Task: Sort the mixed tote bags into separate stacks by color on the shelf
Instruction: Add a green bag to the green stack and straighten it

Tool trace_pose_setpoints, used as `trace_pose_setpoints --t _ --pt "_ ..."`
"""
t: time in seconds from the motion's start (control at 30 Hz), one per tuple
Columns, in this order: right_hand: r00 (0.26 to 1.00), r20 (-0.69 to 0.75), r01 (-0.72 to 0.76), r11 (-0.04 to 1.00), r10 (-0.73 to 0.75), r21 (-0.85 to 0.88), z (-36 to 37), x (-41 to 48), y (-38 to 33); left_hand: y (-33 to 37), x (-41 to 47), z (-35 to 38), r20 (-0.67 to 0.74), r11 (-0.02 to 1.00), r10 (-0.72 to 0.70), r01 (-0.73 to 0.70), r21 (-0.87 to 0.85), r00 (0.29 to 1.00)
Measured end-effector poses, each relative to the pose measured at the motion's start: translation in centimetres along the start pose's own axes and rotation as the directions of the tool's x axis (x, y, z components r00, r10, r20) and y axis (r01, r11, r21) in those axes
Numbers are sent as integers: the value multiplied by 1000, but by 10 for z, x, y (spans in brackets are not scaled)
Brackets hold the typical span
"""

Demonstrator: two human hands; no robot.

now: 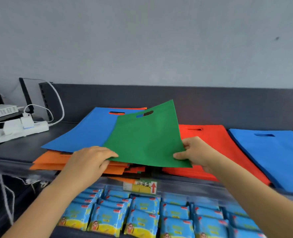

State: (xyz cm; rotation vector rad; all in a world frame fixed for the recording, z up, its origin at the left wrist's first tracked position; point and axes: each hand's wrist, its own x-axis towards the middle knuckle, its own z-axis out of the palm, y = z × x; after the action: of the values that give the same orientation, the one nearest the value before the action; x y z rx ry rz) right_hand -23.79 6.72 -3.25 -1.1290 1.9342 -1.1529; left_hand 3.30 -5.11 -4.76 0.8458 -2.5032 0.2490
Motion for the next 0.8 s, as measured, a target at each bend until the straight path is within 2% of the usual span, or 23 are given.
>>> trace_pose_setpoints --t 0.23,0.4,0.57,0.8 --pt "960 -271 3 968 -73 -250 -119 -75 83 142 28 14 -167 958 271 -282 -49 948" --pt "883 -465 -59 965 -69 -254 -213 -154 139 270 36 36 -182 902 407 -426 -77 895" --pt "774 -627 -88 966 -87 -242 -295 -214 193 385 44 47 -204 856 462 -494 -153 863" --pt "672 -733 -84 973 -102 -213 -381 -257 248 488 80 61 -244 785 545 -591 -187 802"
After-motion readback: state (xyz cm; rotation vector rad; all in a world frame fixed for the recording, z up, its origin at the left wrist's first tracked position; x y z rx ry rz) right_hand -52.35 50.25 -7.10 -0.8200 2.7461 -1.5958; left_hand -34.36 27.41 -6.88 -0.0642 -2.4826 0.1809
